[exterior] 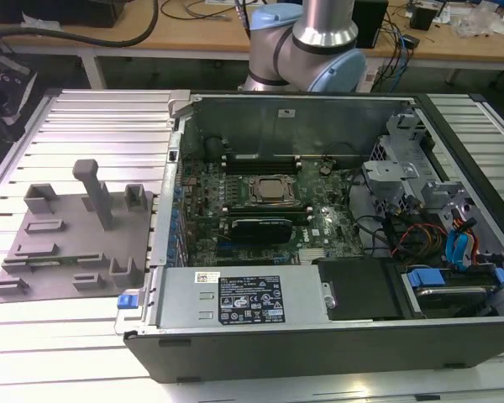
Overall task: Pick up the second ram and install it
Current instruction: 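Reach for the second ram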
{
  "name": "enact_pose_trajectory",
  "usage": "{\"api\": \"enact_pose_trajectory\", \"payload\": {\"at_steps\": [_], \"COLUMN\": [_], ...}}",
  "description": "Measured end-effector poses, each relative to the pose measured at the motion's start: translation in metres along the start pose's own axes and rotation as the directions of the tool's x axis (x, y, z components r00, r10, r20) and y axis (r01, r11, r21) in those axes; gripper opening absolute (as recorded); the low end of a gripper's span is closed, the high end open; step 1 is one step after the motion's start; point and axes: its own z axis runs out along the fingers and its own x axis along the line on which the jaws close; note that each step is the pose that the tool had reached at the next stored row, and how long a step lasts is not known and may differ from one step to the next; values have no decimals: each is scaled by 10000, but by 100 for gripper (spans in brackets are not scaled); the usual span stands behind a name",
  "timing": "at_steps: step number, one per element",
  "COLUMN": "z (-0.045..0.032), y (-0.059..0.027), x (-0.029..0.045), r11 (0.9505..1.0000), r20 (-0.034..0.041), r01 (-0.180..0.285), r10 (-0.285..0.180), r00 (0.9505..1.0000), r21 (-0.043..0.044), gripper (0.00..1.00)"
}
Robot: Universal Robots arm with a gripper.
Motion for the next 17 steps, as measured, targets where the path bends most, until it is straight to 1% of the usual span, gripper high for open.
{"api": "enact_pose_trajectory", "payload": {"at_steps": [1,2,3,8,9,10,11,13,17], "z": [2,4,6,24,26,28,30,35,44], "y": [-5,-7,-16,-99,-202,-281,-313,-354,-379], "x": [63,98,102,75,65,58,50,24,2], "r11": [10000,10000,10000,10000,10000,10000,10000,10000,10000], "r20": [0,-1,0,0,-1,-1,0,1,2], "r01": [0,0,3,-1,2,-1,0,1,1], "r10": [0,0,-3,1,-2,1,0,-1,-1], "r00": [10000,10000,10000,10000,10000,10000,10000,10000,10000], "r21": [-1,0,0,0,0,0,0,-1,-1], "gripper": [8,8,8,8,8,8,8,8,8]}}
